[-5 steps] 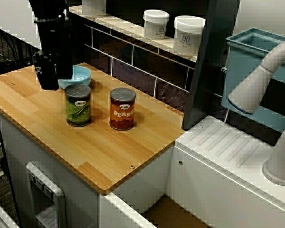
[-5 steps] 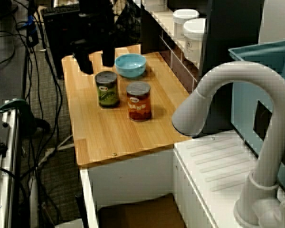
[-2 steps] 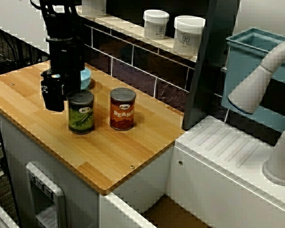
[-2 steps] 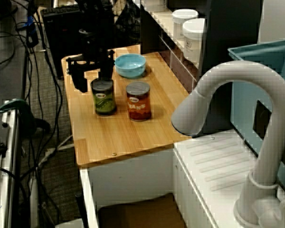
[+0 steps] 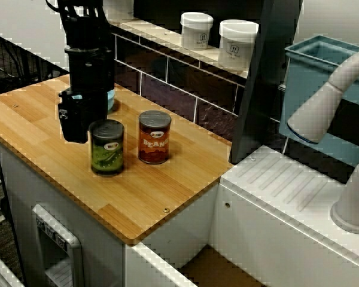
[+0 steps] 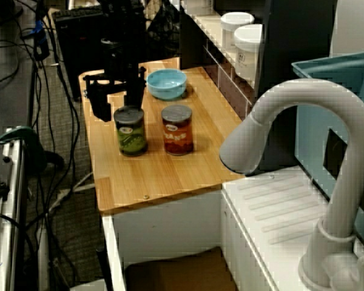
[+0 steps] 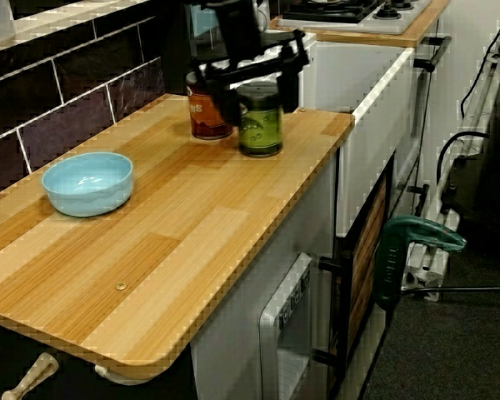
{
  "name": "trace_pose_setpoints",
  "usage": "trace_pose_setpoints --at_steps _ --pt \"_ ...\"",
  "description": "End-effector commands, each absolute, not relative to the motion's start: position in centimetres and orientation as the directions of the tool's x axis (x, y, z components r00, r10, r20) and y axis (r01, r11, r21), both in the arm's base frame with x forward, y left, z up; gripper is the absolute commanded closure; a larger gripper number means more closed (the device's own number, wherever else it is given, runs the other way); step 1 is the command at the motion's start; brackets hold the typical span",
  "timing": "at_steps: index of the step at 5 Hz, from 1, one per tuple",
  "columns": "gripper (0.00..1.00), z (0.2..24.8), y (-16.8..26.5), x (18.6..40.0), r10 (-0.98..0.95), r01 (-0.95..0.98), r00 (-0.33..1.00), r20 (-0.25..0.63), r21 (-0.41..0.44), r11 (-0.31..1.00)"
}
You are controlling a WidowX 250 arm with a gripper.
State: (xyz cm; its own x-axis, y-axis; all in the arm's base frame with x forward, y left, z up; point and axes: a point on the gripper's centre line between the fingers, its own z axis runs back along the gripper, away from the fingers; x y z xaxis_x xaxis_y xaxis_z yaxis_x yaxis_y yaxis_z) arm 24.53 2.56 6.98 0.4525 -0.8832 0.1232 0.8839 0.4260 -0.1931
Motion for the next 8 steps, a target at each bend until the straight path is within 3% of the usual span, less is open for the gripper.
trace_pose_setpoints --at_steps 1,3,7,8 --pt "0.0 9.9 0.9 24.2 -0.794 0.815 0.579 0.182 -0.165 0.556" --pt "0.0 9.9 -0.6 24.0 -0.731 0.752 0.659 0.177 -0.168 0.638" --pt "0.0 9.9 2.9 22.3 -0.692 0.707 0.705 0.153 -0.075 0.704" --pt "0.0 9.5 2.0 22.2 -0.704 0.713 0.697 0.139 -0.029 0.7"
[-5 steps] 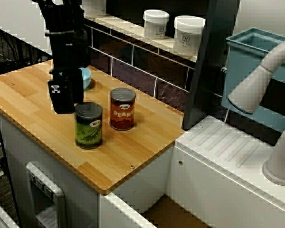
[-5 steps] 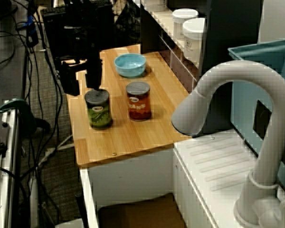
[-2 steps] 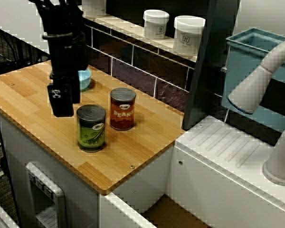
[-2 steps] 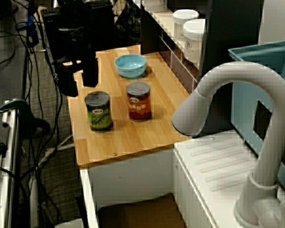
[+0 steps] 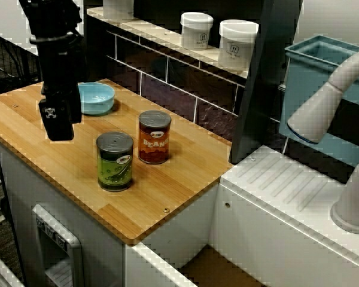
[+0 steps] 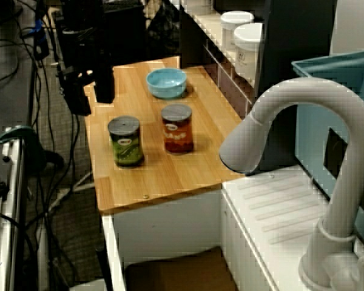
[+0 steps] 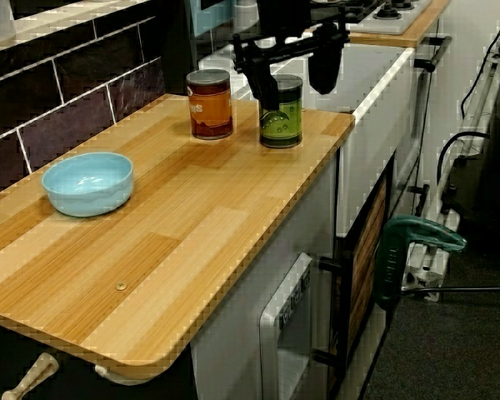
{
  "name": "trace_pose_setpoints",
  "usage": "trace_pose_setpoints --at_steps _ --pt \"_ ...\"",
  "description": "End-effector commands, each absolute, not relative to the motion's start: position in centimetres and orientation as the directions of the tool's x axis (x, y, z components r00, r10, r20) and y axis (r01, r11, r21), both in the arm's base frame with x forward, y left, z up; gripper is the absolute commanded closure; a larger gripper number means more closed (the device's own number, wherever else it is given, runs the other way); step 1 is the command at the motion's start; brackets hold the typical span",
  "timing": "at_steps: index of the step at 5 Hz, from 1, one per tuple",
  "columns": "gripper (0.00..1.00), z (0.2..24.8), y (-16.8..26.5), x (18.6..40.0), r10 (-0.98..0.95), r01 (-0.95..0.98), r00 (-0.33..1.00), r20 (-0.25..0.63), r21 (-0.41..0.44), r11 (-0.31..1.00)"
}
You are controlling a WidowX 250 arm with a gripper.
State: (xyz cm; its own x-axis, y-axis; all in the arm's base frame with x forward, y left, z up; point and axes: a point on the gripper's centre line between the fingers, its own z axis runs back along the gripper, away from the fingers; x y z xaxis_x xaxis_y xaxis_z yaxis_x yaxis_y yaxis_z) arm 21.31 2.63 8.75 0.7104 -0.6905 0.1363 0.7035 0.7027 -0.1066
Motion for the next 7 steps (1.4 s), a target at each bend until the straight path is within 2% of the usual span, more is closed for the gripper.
trace_pose_setpoints --at_steps 1,2,3,6,7 --pt "0.0 9.2 1.2 21.9 -0.707 0.709 0.697 0.122 0.032 0.704" --pt "0.0 9.1 0.4 21.6 -0.664 0.643 0.741 0.102 0.18 0.745" --pt "0.0 9.2 0.0 21.6 -0.613 0.566 0.783 0.103 0.288 0.772" --pt "0.0 9.5 -0.1 23.2 -0.535 0.502 0.836 0.124 0.223 0.836" --pt "0.0 9.7 -0.2 23.8 -0.42 0.387 0.895 0.152 0.208 0.898"
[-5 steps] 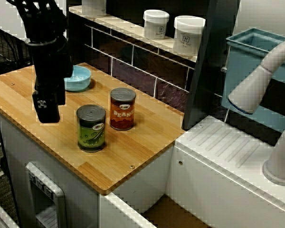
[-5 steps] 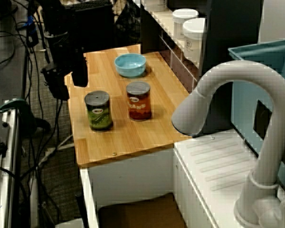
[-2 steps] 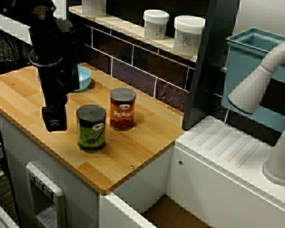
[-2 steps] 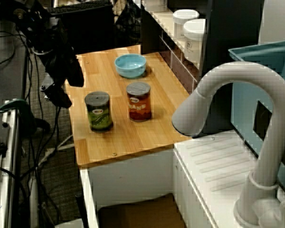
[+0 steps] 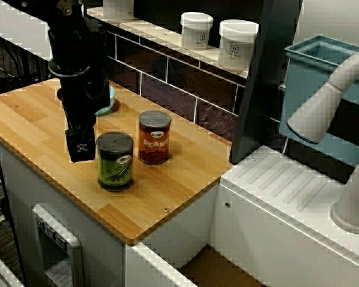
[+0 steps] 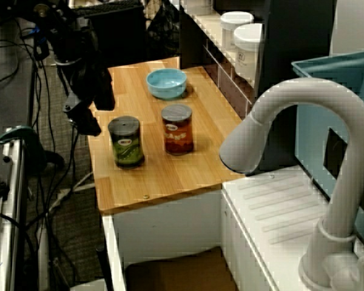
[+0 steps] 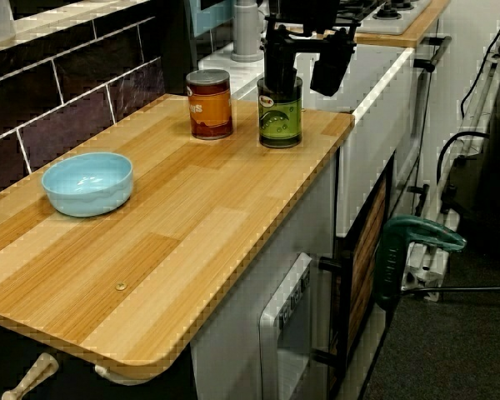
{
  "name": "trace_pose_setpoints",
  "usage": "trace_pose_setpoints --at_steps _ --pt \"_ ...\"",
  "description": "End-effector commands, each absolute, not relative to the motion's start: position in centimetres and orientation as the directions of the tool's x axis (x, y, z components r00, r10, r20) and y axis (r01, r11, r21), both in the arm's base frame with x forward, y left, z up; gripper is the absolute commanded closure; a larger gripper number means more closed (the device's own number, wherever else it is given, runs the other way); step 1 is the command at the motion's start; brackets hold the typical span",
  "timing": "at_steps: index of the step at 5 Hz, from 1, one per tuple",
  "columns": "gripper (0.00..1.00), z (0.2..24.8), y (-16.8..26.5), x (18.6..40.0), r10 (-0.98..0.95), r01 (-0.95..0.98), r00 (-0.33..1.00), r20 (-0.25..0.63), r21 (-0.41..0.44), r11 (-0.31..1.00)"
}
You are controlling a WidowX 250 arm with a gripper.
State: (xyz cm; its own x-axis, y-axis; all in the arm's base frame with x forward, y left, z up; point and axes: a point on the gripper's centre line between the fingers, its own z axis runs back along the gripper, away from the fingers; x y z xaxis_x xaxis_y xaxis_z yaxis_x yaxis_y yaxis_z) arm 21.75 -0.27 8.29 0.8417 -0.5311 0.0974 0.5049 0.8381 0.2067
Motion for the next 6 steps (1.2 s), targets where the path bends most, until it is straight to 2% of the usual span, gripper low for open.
trace_pose_setpoints --at_steps 1,3,4,5,6 --pt "0.0 10.2 -0.3 24.2 -0.392 0.358 0.903 0.174 0.197 0.913" --pt "0.0 10.0 -1.5 24.9 -0.408 0.386 0.899 0.16 0.154 0.91" --pt "0.0 11.7 -0.4 23.7 -0.454 0.428 0.876 0.162 0.172 0.887" --pt "0.0 11.1 0.2 23.5 -0.626 0.619 0.772 0.113 0.092 0.78" --pt "0.0 10.3 1.5 23.5 -0.717 0.71 0.691 0.096 0.095 0.697"
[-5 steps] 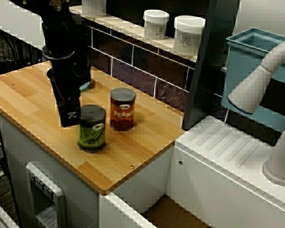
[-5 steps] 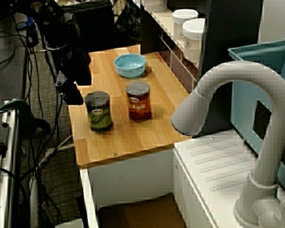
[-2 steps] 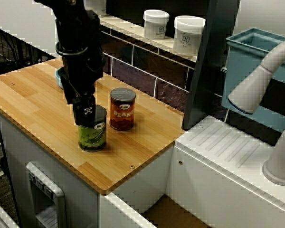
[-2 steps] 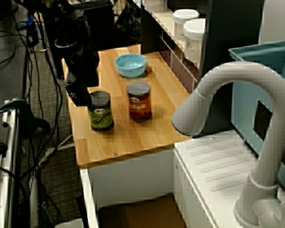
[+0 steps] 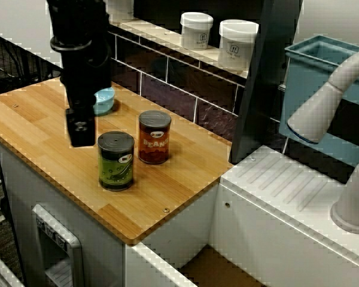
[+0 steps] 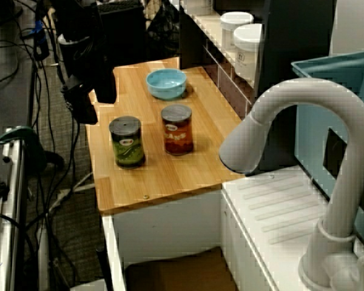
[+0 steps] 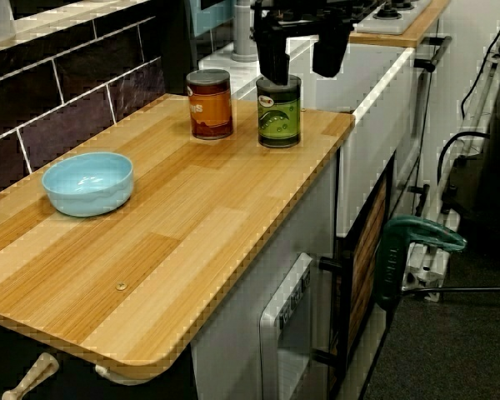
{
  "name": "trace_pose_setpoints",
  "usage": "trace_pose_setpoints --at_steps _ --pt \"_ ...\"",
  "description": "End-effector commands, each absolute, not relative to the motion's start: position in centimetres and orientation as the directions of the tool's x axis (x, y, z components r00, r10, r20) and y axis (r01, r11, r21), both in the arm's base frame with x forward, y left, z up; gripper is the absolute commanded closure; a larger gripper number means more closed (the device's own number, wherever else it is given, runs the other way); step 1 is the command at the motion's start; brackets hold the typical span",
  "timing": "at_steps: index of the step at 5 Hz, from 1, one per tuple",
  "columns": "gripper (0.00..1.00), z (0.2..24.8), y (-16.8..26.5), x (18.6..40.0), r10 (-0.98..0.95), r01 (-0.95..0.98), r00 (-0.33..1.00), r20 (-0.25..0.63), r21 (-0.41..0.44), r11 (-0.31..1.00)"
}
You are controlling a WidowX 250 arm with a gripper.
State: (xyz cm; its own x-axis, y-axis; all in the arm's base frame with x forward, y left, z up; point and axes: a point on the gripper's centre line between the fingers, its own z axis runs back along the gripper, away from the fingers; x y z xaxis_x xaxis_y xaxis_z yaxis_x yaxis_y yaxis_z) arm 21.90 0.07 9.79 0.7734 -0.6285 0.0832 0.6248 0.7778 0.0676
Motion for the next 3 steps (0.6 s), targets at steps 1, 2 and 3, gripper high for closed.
trace_pose_setpoints --at_steps 1,2,3 --pt "0.0 9.5 2.0 23.3 -0.773 0.761 0.625 0.108 0.135 0.634" --pt "0.0 9.0 2.1 23.5 -0.785 0.756 0.608 0.12 0.216 0.618" --pt "0.0 8.0 2.4 24.2 -0.781 0.749 0.617 0.101 0.228 0.622"
